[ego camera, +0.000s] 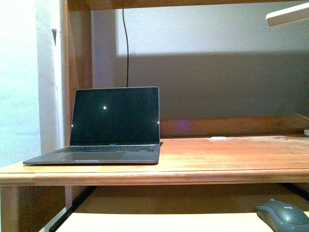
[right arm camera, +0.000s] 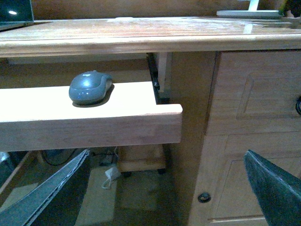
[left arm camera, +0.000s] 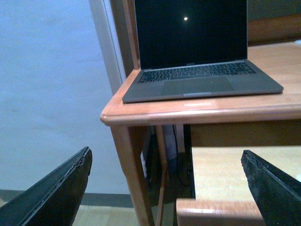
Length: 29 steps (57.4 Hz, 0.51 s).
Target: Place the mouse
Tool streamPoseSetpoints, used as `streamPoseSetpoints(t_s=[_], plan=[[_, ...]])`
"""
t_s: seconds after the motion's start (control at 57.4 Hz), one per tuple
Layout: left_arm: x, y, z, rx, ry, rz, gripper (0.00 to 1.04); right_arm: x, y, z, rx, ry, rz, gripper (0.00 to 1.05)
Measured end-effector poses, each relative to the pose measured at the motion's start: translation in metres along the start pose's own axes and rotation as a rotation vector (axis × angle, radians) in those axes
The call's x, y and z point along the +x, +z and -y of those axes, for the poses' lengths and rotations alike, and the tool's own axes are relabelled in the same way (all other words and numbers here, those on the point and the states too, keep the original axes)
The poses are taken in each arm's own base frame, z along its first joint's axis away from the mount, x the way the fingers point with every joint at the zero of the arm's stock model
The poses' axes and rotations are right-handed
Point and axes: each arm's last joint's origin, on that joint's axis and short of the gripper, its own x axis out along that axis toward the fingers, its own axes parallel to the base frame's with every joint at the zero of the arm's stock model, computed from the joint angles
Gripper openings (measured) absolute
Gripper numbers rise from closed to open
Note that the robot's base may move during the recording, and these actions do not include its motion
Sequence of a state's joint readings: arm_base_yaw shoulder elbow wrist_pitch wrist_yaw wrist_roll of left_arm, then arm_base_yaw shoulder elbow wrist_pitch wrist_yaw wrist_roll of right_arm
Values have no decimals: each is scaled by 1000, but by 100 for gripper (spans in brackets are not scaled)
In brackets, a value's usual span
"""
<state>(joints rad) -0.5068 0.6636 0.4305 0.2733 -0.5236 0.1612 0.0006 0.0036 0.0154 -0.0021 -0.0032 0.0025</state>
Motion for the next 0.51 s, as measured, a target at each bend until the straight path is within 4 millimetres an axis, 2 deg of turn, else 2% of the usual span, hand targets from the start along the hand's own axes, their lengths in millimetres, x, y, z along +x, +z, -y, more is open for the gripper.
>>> streamPoseSetpoints(t_s=[0.087, 0.174, 0.331, 0.505], plan=[[-23, -17, -5, -37, -19, -48, 82, 0, 0, 0, 0, 0, 0, 97], [-43, -47, -15, -77, -54, -61, 66, 0, 0, 0, 0, 0, 0, 97], [-49, -85, -32, -122, -52, -38, 41, 0, 0, 0, 0, 0, 0, 97], [-49, -94, -40, -132, -39, -33, 13, 0, 0, 0, 0, 0, 0, 97]])
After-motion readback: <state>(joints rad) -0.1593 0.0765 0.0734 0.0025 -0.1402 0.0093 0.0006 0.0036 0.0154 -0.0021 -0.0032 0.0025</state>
